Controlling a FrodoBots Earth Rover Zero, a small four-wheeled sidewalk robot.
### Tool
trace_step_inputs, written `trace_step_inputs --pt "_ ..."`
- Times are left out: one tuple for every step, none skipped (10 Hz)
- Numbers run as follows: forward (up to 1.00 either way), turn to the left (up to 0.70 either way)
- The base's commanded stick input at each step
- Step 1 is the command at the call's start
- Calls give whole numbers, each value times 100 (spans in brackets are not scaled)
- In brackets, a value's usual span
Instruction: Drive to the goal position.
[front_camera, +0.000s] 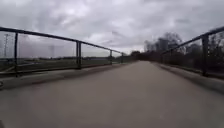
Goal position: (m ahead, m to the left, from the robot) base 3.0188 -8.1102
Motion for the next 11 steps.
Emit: trace_step_inputs --pt "0 0" --pt "0 0" --pt "0 0" --pt "0 0" --pt "17 0" --pt "100 0" --pt "100 0" --pt "100 0" --pt "100 0" --pt "100 0" --pt "100 0"
